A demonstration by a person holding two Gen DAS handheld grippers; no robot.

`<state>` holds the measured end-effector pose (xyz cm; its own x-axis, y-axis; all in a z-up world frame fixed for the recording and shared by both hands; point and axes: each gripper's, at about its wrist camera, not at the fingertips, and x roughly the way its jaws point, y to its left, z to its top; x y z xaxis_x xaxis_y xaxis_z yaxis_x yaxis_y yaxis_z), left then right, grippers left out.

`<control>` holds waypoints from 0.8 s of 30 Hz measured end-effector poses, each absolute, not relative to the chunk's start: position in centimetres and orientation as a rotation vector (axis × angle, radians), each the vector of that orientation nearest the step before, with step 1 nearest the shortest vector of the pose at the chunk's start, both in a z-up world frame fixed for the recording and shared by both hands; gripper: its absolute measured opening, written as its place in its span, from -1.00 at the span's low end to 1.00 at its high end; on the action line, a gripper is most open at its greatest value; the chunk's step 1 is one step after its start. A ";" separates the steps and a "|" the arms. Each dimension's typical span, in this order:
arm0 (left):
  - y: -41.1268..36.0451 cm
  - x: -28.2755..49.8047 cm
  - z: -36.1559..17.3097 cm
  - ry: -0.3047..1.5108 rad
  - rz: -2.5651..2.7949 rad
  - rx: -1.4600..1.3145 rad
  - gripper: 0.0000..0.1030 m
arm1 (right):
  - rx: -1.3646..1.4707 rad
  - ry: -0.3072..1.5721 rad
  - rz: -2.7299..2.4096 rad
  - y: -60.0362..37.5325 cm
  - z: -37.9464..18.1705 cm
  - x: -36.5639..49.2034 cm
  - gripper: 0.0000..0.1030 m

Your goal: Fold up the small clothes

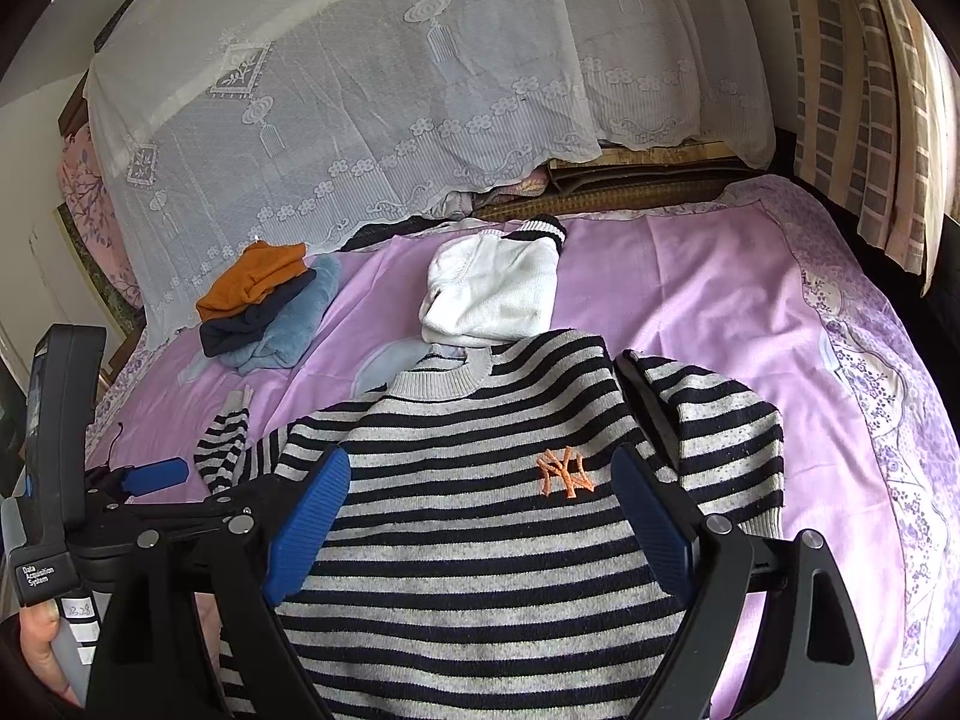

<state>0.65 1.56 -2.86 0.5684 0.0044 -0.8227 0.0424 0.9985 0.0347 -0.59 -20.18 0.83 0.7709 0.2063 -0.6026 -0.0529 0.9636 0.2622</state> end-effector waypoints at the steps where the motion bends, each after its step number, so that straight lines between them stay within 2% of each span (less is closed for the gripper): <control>1: 1.6 0.6 -2.9 0.969 -0.022 0.053 0.91 | 0.237 0.679 0.142 -20.2 0.8 -0.6 0.73; 24: 1.0 2.3 -2.8 1.011 -0.060 0.028 0.91 | 0.294 0.742 0.135 -21.0 -0.3 1.1 0.74</control>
<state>2.34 0.96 -2.84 0.5292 -0.0368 -0.8477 0.0630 0.9980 -0.0039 1.11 -20.98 -0.34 0.7306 0.2241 -0.6450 -0.0173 0.9504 0.3107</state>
